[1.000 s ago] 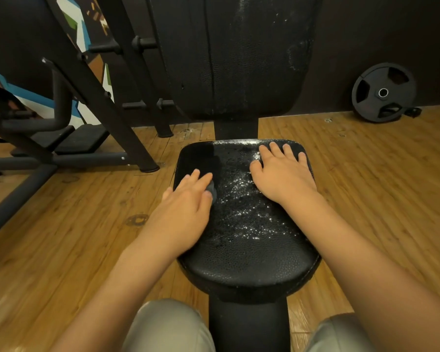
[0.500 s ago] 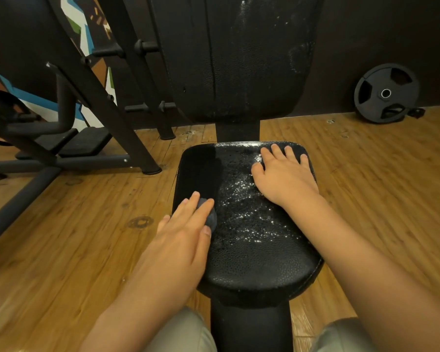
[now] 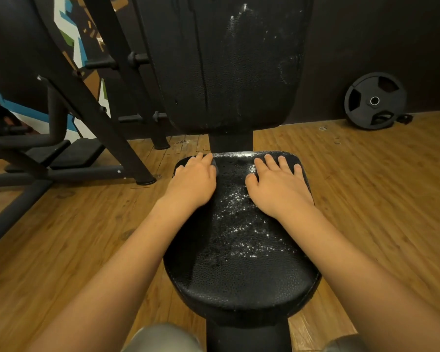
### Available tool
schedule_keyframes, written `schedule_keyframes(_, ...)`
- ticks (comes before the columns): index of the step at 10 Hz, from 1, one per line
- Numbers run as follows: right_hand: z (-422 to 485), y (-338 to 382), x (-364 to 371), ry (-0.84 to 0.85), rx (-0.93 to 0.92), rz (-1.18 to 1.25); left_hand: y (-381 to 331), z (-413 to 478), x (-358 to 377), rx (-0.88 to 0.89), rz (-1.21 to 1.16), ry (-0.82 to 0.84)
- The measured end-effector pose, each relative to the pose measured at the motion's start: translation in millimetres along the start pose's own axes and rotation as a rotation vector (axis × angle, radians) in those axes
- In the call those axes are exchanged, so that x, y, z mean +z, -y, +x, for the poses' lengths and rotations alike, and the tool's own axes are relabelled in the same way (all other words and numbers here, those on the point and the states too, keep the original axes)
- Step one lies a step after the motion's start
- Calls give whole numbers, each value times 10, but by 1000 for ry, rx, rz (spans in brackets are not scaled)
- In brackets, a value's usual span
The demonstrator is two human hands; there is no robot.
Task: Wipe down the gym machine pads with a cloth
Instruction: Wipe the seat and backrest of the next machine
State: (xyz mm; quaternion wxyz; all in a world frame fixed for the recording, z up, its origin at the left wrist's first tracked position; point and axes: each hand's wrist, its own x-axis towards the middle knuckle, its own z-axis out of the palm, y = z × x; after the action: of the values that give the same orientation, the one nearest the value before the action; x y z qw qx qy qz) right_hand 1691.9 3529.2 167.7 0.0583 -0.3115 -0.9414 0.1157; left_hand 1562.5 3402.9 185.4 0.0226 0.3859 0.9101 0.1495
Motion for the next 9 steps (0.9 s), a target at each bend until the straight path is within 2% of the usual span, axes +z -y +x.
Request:
schedule_keyframes(3, -6, 12, -17, 3, 4, -1, 4, 503, -130, -29, -27, 66)
schedule_keyframes(7, 22, -9, 11, -3, -5, -4, 173, -276, -80, 44, 25, 76)
schedule_keyframes(9, 19, 4, 5, -2, 2, -6, 114, 246, -85, 43, 10, 63)
